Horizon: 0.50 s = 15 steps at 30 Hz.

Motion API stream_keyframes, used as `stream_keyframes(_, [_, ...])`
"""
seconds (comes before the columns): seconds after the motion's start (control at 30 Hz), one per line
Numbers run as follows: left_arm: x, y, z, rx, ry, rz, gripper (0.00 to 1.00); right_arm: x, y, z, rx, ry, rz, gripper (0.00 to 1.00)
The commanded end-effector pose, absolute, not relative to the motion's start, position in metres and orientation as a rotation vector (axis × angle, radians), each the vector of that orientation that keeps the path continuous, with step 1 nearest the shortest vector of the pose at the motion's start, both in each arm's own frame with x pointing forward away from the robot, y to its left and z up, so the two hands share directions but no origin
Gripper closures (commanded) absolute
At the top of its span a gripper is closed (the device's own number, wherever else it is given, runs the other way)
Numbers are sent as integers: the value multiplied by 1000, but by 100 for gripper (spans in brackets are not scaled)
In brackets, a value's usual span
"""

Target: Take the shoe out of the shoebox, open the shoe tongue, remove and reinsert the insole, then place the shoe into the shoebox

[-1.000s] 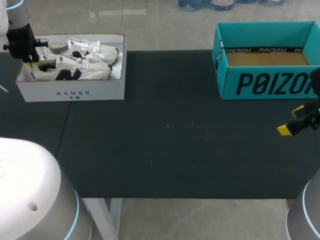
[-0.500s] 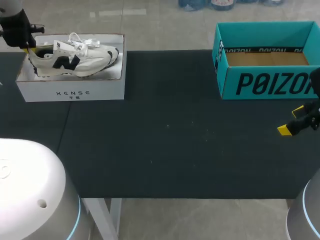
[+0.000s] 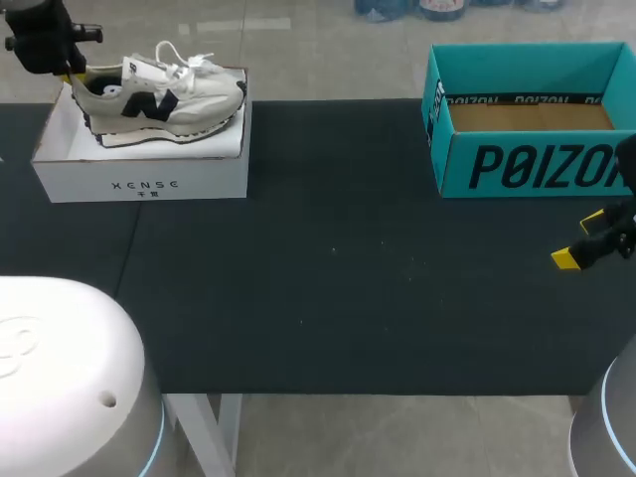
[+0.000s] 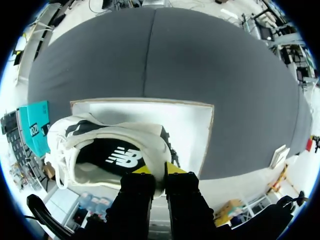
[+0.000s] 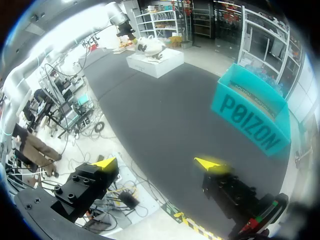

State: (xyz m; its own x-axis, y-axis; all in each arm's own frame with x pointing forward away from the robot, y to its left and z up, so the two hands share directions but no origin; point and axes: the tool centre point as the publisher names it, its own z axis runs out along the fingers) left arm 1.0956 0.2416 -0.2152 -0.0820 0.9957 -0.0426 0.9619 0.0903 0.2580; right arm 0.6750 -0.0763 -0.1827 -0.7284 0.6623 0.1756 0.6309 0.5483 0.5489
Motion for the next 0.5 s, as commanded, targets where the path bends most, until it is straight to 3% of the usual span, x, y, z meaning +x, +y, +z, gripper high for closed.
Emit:
stream_keyframes(0.03, [1063,205,-201,1975,2139,314,100,670,-77,-184,1137,2708,931,0])
stream_keyframes(0.5, [988,61,-223,2016,2148,233,100,670,-77,-184,1137,2708,931,0])
